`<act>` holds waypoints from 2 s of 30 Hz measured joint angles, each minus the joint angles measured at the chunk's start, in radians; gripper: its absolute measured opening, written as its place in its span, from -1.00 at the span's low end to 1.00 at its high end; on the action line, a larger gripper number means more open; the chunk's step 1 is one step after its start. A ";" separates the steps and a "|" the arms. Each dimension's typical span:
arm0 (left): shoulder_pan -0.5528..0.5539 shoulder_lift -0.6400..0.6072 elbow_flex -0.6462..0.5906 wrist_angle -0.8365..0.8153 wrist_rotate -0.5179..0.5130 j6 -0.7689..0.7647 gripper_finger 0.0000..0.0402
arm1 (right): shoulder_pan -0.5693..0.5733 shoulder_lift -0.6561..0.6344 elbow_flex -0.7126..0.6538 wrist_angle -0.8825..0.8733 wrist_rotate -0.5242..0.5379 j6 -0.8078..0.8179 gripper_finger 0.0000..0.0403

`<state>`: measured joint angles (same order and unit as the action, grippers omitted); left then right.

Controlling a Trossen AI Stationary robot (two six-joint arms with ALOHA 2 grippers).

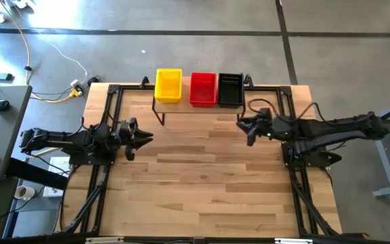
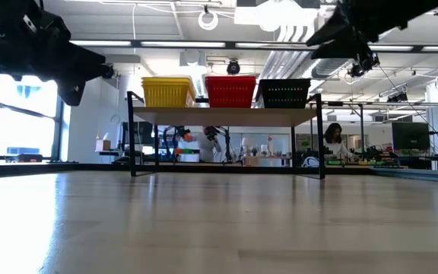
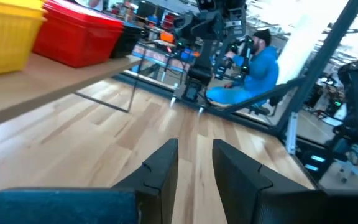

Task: Stack baskets on shelf by color
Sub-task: Return to Home Position

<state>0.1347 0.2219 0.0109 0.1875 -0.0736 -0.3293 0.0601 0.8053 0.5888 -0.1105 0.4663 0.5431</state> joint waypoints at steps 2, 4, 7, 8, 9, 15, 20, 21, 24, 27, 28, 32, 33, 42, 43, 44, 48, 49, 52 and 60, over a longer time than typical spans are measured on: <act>0.007 0.000 0.000 -0.003 -0.008 0.012 -0.55 | 0.000 -0.069 -0.046 0.005 0.021 -0.022 -0.34; 0.015 0.000 0.000 -0.004 -0.021 0.010 -0.55 | -0.001 -0.138 -0.089 0.006 0.031 -0.026 -0.34; 0.028 0.000 0.000 -0.004 -0.025 -0.001 -0.55 | -0.001 -0.234 -0.151 0.009 0.006 -0.039 -0.34; 0.032 0.000 0.000 -0.004 -0.025 0.001 -0.55 | 0.000 -0.264 -0.173 0.009 -0.005 -0.050 -0.34; 0.036 0.000 0.000 -0.004 -0.025 0.010 -0.55 | 0.000 -0.294 -0.197 0.009 -0.014 -0.053 -0.34; 0.045 0.000 0.000 -0.006 -0.028 0.024 -0.55 | 0.000 -0.463 -0.329 0.010 -0.020 -0.054 -0.34; 0.044 0.000 0.001 -0.012 -0.027 0.025 -0.55 | 0.000 -0.570 -0.403 0.011 -0.082 -0.080 -0.34; 0.044 0.000 0.001 -0.012 -0.026 0.025 -0.55 | 0.000 -0.586 -0.419 0.011 -0.088 -0.093 -0.34; 0.044 0.000 0.001 -0.011 -0.025 0.025 -0.55 | 0.000 -0.630 -0.470 0.010 -0.097 -0.107 -0.34; 0.044 0.001 0.001 -0.011 -0.025 0.026 -0.55 | 0.000 -0.668 -0.518 0.010 -0.096 -0.107 -0.34; 0.044 0.001 0.001 -0.011 -0.025 0.026 -0.55 | 0.000 -0.677 -0.529 0.016 -0.099 -0.108 -0.34; 0.044 0.001 0.001 -0.011 -0.024 0.026 -0.55 | -0.001 -0.692 -0.530 0.029 -0.104 -0.163 -0.34; 0.044 0.001 0.001 -0.011 -0.024 0.026 -0.55 | -0.001 -0.695 -0.530 0.023 -0.096 -0.169 -0.34; 0.044 0.001 0.001 -0.011 -0.024 0.026 -0.55 | -0.001 -0.694 -0.530 0.021 -0.090 -0.205 -0.34; 0.044 0.001 0.001 -0.011 -0.024 0.026 -0.55 | -0.001 -0.694 -0.530 0.021 -0.090 -0.211 -0.34; 0.044 0.001 0.001 -0.011 -0.024 0.026 -0.55 | -0.001 -0.694 -0.530 0.021 -0.090 -0.209 -0.34; 0.044 0.001 0.001 -0.011 -0.024 0.026 -0.55 | -0.001 -0.694 -0.530 0.020 -0.091 -0.200 -0.34; 0.044 0.000 0.001 -0.011 -0.024 0.026 -0.55 | -0.001 -0.694 -0.530 0.020 -0.091 -0.200 -0.34; 0.044 0.001 0.001 -0.011 -0.024 0.026 -0.55 | -0.001 -0.694 -0.530 0.019 -0.092 -0.197 -0.34; 0.044 0.000 0.001 -0.011 -0.024 0.026 -0.55 | -0.001 -0.694 -0.530 0.018 -0.092 -0.196 -0.34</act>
<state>0.1791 0.2222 0.0120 0.1768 -0.0975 -0.3035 0.0593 0.1116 0.0589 -0.0921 0.3744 0.3470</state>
